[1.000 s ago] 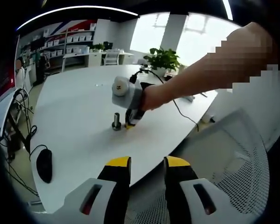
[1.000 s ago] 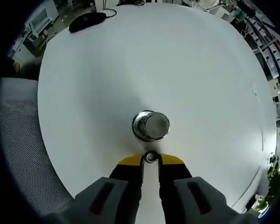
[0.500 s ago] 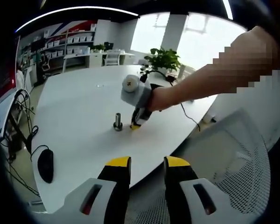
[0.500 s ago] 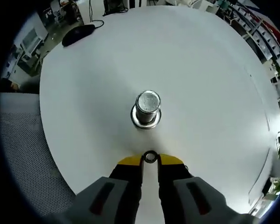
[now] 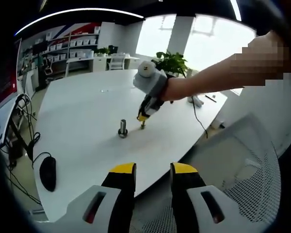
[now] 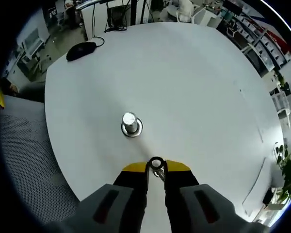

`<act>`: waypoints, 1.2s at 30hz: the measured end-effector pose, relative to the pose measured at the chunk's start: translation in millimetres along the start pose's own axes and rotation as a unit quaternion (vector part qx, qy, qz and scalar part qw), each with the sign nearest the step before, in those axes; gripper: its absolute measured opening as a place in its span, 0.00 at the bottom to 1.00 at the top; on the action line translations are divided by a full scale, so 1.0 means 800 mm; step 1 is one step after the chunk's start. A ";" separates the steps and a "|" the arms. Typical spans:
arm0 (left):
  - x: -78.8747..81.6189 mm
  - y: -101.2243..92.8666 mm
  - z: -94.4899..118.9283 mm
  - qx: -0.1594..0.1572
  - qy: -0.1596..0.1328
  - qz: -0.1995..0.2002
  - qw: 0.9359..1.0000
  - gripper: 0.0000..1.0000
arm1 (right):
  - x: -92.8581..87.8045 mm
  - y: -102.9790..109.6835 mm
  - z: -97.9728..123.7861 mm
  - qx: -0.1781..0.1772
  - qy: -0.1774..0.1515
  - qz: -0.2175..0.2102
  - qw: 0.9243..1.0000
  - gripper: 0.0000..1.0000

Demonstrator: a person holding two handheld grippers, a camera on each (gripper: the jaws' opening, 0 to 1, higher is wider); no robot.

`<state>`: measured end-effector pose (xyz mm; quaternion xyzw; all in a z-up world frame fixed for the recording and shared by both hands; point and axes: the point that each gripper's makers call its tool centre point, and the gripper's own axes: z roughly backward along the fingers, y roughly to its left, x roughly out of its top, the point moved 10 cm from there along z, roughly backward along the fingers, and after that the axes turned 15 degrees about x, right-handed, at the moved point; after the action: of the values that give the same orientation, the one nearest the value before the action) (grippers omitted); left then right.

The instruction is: Place the washer onto the threaded stud by aligning its center hole with the stud, sliding it down to the base, and recovering from edge contact or off-axis alignment until the washer reaches the visible bottom stop.

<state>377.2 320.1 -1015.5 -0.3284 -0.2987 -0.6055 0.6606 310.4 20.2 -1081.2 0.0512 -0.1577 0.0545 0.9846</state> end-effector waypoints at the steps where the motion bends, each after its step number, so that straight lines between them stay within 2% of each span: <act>1: 0.000 0.000 0.000 0.000 0.000 0.001 1.000 0.26 | -0.001 0.001 0.005 -0.003 -0.001 -0.003 1.000 0.14; 5: 0.000 0.001 0.000 0.000 0.000 -0.001 1.000 0.26 | -0.001 -0.017 0.007 -0.006 -0.003 -0.010 1.000 0.14; 9: 0.000 -0.001 0.000 0.000 0.002 -0.002 1.000 0.26 | -0.011 -0.009 0.008 -0.006 0.001 -0.013 1.000 0.14; 16: 0.001 -0.002 0.000 -0.003 0.004 -0.003 1.000 0.26 | -0.018 -0.013 0.006 -0.002 0.006 -0.006 1.000 0.14; 22: 0.001 -0.002 0.000 -0.005 0.005 -0.004 1.000 0.26 | -0.019 -0.015 0.006 0.000 0.006 0.000 1.000 0.14; 25: 0.000 -0.001 -0.001 -0.005 0.006 -0.004 1.000 0.26 | -0.015 -0.013 0.013 -0.004 0.005 0.016 1.000 0.14; 28: 0.000 -0.001 -0.001 -0.006 0.005 -0.004 1.000 0.26 | -0.015 -0.015 0.016 -0.001 -0.001 0.010 1.000 0.14; 36: 0.000 -0.002 0.000 -0.008 0.005 -0.005 1.000 0.26 | -0.020 -0.016 0.011 0.007 0.010 0.010 1.000 0.14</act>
<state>375.3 320.2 -1015.2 -0.3287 -0.2922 -0.6125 0.6568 294.2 4.7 -1079.3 0.0556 -0.1477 0.0656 0.9853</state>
